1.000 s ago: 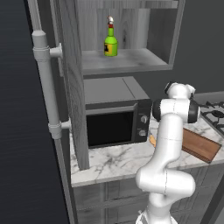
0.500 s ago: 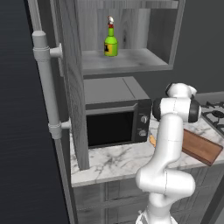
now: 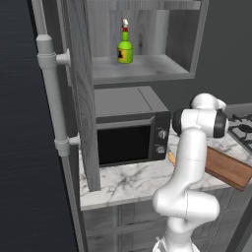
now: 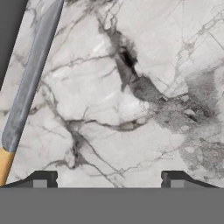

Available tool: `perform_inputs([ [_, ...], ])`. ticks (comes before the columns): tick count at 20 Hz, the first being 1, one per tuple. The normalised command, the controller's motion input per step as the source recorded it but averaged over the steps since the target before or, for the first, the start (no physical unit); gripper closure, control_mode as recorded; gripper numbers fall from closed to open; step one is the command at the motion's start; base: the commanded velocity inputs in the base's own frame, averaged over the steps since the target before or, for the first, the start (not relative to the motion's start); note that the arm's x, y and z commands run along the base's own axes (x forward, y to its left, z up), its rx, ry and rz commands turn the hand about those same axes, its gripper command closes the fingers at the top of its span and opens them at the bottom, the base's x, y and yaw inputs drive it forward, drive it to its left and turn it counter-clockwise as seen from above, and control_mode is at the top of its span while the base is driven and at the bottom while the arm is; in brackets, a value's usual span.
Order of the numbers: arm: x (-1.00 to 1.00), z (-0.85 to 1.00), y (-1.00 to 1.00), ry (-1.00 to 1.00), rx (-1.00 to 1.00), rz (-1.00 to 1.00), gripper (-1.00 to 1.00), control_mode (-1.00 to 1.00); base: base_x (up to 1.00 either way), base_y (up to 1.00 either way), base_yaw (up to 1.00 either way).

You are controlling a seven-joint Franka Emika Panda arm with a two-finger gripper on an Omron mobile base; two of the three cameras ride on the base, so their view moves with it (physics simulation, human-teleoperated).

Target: Move the cutting board and knife to the sink. Then move spray from the cabinet to the counter.

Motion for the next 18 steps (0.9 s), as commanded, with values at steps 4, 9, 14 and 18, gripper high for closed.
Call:
perform_inputs([
  [4,-0.56,-0.37,-0.15,0.00,0.02,-0.01,-1.00,-1.00,0.00,0.00,0.00],
  [9,-0.55,-0.38,-0.13,0.00,0.01,-0.02,-1.00,-1.00,0.00,0.00,0.00],
  [14,-0.55,-0.36,-0.09,0.00,0.00,-0.03,-1.00,-1.00,0.00,0.00,0.00],
  [18,-0.55,-0.34,-0.06,0.00,0.00,-0.04,-1.00,-1.00,0.00,0.00,0.00],
])
